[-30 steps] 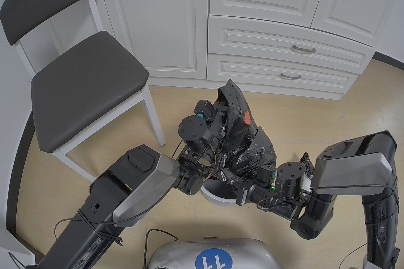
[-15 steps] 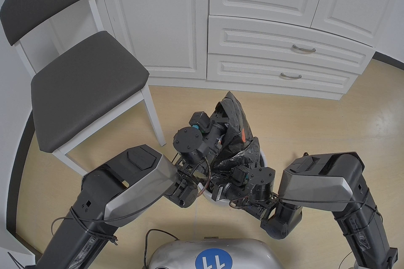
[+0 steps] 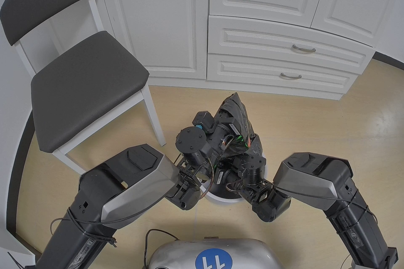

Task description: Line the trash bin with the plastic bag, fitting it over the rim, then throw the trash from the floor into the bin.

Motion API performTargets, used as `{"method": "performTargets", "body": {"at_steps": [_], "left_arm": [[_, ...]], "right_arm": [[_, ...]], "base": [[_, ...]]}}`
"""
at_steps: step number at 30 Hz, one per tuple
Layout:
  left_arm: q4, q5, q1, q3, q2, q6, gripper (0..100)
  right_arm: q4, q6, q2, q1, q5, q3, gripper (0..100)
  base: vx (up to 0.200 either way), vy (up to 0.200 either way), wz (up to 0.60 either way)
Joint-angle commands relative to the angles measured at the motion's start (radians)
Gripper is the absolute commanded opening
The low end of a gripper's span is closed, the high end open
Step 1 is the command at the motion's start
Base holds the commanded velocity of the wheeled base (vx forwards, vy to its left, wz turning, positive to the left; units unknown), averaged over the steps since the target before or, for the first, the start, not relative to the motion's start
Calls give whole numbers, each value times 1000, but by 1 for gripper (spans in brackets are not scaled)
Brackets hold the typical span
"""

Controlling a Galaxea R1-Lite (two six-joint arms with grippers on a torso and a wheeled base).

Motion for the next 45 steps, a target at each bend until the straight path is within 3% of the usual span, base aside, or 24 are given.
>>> {"method": "performTargets", "body": {"at_steps": [1, 10, 18, 20, 22, 23, 25, 29, 36, 41, 45], "left_arm": [[0, 6, -11, 7, 1, 0, 0], [0, 35, -12, 28, 4, 0, 0], [0, 64, 0, 208, -71, -5, 0], [0, 65, 5, 272, -104, -37, 0], [0, 65, 5, 272, -104, -37, 0], [1, 65, 5, 337, -146, -69, 0], [1, 67, 5, 380, -167, -69, 0], [1, 95, 6, 436, -198, -71, 0], [1, 131, 25, 545, -229, -69, 0], [3, 118, 52, 630, -278, -62, 0], [3, 95, 58, 659, -285, -58, 0]], "right_arm": [[58, -15, 36, -49, -26, -87, 0], [108, -79, -49, -64, -24, -12, 0], [43, -99, -348, -35, -5, 426, 0], [-44, -99, -434, -35, 2, 579, 0], [-44, -99, -434, -35, 2, 579, 0], [-129, -102, -492, -35, 3, 703, 0], [-167, -101, -530, -37, 3, 752, 0], [-211, -88, -596, -49, 3, 797, 0], [-219, -1, -667, -40, 5, 781, 0], [-204, 194, -676, -3, 2, 726, 0], [-199, 272, -618, 8, 3, 697, 0]], "base": [[0, 0, 0], [0, 0, 0], [0, 0, 0], [0, 0, 0], [0, 0, 0], [0, 0, 0], [0, 0, 0], [0, 0, 0], [0, 0, 0], [0, 0, 0], [0, 0, 300]]}}
